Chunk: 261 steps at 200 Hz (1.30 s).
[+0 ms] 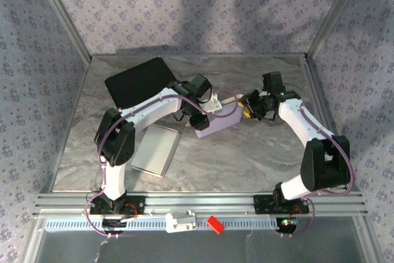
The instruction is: Fold the paper box
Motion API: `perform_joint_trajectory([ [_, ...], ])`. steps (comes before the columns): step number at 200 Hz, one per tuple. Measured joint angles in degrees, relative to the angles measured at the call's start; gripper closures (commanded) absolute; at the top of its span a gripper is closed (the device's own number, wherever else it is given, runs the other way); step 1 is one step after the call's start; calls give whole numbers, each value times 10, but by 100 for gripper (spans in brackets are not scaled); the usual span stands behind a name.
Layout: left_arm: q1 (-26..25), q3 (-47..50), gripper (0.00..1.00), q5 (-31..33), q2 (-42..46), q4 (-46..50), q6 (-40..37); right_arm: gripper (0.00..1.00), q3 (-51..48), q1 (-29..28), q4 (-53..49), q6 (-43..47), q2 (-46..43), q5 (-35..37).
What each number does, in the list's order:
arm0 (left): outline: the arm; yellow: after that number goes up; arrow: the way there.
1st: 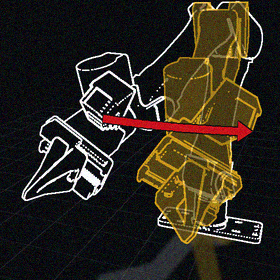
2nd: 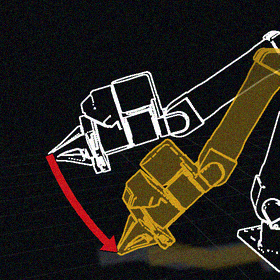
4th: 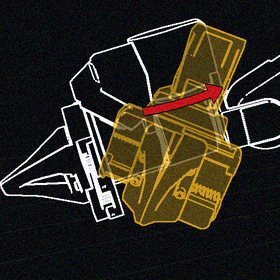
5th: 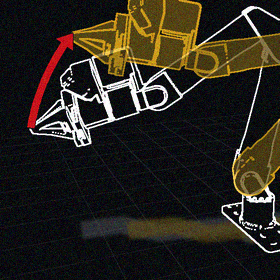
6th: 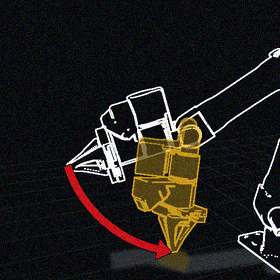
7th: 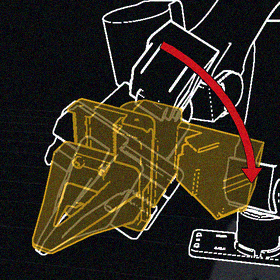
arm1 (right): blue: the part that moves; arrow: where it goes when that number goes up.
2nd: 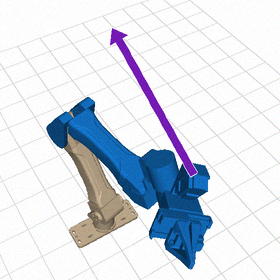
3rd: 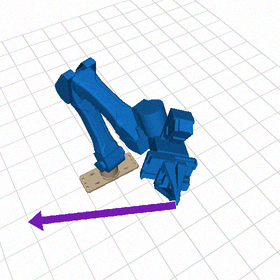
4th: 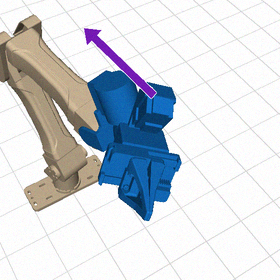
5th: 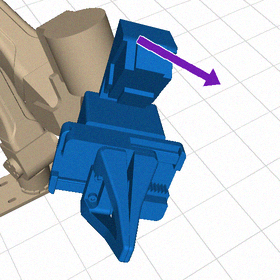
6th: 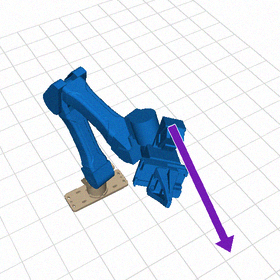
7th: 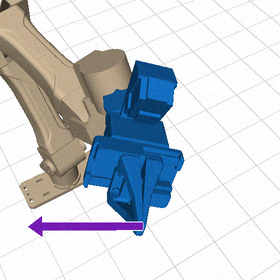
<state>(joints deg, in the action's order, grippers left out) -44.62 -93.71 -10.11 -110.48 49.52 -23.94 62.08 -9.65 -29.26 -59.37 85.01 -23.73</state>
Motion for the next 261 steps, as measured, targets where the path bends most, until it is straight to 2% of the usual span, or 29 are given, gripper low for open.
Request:
perform_joint_trajectory([
  [88,-13,-30,55,11,-10,-32,0,68,4,-8,2,-8,3,2],
  [127,-26,-30,55,18,-15,-32,0,72,4,-9,-3,-14,3,3],
  [170,-31,-30,55,31,-15,-32,0,70,20,-16,-29,-24,12,17],
  [210,-33,-30,69,43,-15,-35,0,68,38,-18,-58,-25,16,28],
  [235,-33,-29,73,46,-14,-37,-9,66,41,-16,-74,15,7,34],
  [261,-31,-18,73,43,-6,-44,-26,60,80,-2,-108,116,-2,37],
])
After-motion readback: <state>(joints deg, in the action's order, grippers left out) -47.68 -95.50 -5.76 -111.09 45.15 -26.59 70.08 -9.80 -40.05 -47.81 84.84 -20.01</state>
